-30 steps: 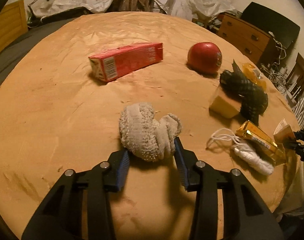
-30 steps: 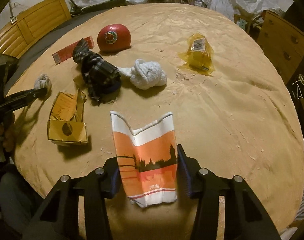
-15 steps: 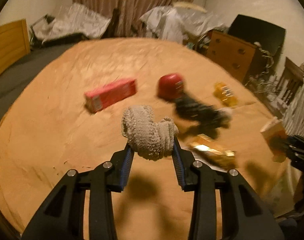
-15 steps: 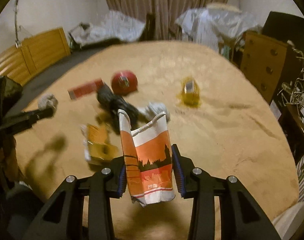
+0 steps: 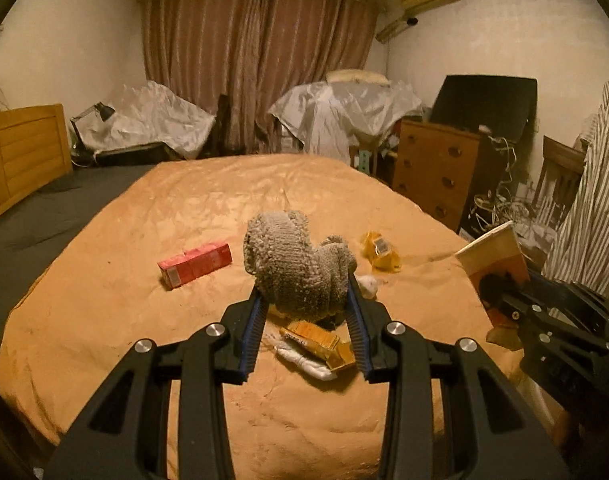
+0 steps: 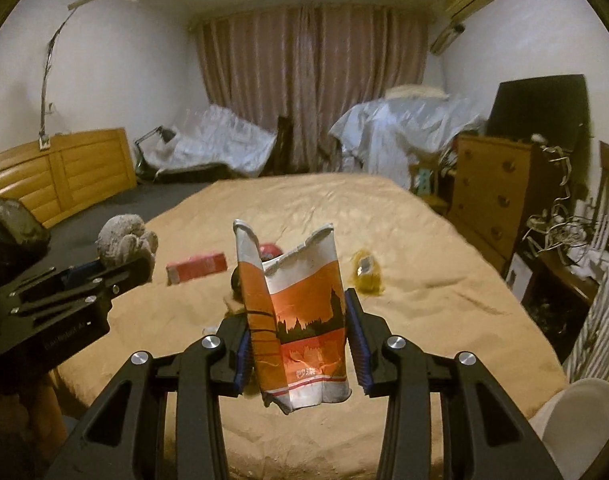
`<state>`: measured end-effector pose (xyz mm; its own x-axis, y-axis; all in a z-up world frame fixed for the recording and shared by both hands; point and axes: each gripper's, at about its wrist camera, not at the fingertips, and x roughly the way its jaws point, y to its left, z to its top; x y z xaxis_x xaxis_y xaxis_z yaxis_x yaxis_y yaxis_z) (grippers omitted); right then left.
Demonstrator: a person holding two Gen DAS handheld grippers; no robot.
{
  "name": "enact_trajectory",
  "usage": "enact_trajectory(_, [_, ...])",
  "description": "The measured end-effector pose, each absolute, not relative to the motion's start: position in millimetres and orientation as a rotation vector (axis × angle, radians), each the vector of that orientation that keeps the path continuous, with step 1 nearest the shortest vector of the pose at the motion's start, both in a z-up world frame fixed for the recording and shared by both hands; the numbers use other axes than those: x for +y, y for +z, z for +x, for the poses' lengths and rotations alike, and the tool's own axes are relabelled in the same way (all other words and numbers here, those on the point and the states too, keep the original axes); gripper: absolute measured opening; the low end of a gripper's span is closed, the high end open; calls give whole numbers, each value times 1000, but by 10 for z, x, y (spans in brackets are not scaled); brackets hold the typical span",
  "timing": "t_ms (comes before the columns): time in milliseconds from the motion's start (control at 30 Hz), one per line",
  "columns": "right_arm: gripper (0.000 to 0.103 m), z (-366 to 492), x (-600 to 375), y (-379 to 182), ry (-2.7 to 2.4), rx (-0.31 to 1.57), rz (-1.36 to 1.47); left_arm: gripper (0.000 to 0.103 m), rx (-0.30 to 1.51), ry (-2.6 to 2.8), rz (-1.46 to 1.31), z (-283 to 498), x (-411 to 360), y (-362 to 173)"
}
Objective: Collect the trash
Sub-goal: 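Carry the orange-white paper bag and grey yarn ball in both tools over the white bucket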
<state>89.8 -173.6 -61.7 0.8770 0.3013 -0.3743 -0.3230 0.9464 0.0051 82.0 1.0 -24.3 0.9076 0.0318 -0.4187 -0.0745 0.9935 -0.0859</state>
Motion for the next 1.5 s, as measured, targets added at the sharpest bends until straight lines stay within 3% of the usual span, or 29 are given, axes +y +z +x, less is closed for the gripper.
enact_trajectory(700, [41, 486, -2015, -433, 250, 370, -72, 36, 430, -16, -83, 810, -323, -164])
enact_trajectory(1500, [41, -135, -4442, -142, -105, 426, -19, 36, 441, -374, 26, 930, -2160, -25])
